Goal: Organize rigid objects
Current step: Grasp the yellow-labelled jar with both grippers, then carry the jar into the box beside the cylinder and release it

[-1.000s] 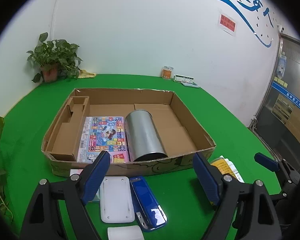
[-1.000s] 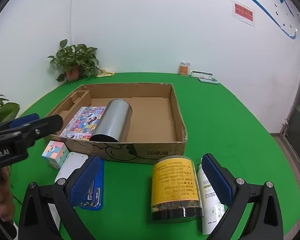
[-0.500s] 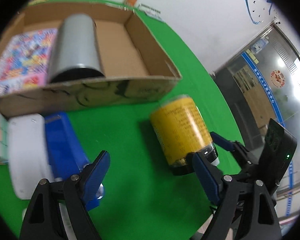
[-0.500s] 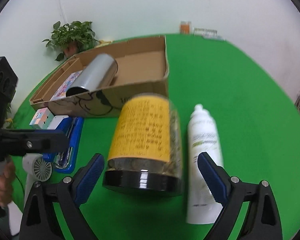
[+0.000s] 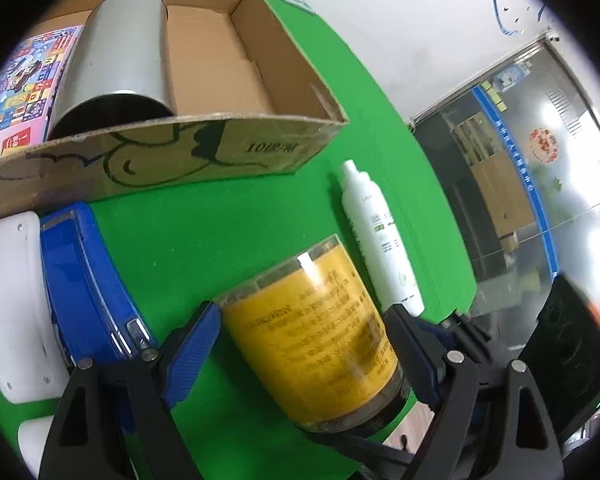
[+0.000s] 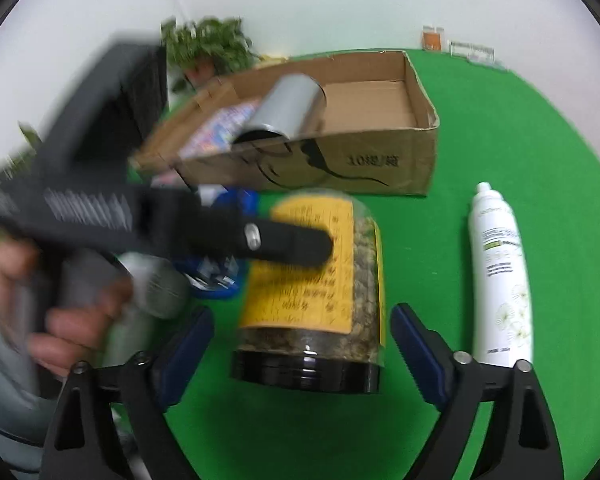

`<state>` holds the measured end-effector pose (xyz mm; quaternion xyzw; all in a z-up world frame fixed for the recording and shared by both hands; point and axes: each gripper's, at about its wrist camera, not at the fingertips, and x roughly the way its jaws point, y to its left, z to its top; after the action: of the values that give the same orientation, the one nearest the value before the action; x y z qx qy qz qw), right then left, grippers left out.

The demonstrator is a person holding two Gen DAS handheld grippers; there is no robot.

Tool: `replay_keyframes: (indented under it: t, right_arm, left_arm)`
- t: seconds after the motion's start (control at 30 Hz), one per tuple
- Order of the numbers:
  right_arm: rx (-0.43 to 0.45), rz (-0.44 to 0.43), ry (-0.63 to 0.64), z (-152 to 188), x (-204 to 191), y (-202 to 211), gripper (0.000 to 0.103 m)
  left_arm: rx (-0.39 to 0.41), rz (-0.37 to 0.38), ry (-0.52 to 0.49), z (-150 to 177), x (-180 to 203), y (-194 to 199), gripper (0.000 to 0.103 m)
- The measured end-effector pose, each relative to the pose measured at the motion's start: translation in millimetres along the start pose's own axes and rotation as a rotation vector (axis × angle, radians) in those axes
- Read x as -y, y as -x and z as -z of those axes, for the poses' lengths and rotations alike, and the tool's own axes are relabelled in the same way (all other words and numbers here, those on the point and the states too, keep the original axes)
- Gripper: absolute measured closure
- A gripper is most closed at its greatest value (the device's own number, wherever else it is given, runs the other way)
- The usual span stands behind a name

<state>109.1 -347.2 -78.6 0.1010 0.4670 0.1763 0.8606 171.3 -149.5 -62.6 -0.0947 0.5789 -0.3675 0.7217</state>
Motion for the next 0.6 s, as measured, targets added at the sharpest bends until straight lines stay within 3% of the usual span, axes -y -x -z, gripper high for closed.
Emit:
replay_keyframes:
  t: [0.1,0.17,0.2,0.37,0.5,0.6]
  right_arm:
    - [-0.063,-0.108,-0.080,-8,14,-9,0.007]
    - [-0.111,-0.113,-0.111,-10,22,-21,0.011]
    - [-0.146,-0.102,-0.124,-10,25,-30,0.017]
    - [-0.187,-0.058,-0.103,-9,19,-44,0.016]
    - [-0.171,0.000,-0.088,-10,7,-48,0.017]
    - [-0.119,0.051,-0.066,-19,-4,-40,0.017]
  left_arm:
    - [-0.030,-0.028,0.014,-1,2,-3,0.019]
    - [-0.042,-0.031,0.018,-3,4,-5,0.019]
    - [-0.045,-0.033,0.017,-3,4,-6,0.019]
    - [-0.041,-0.045,0.017,-8,5,-6,0.019]
    - [-0.034,-0.031,0.034,-7,4,-4,0.025]
    - [0.021,-0.049,-0.016,-9,20,15,0.027]
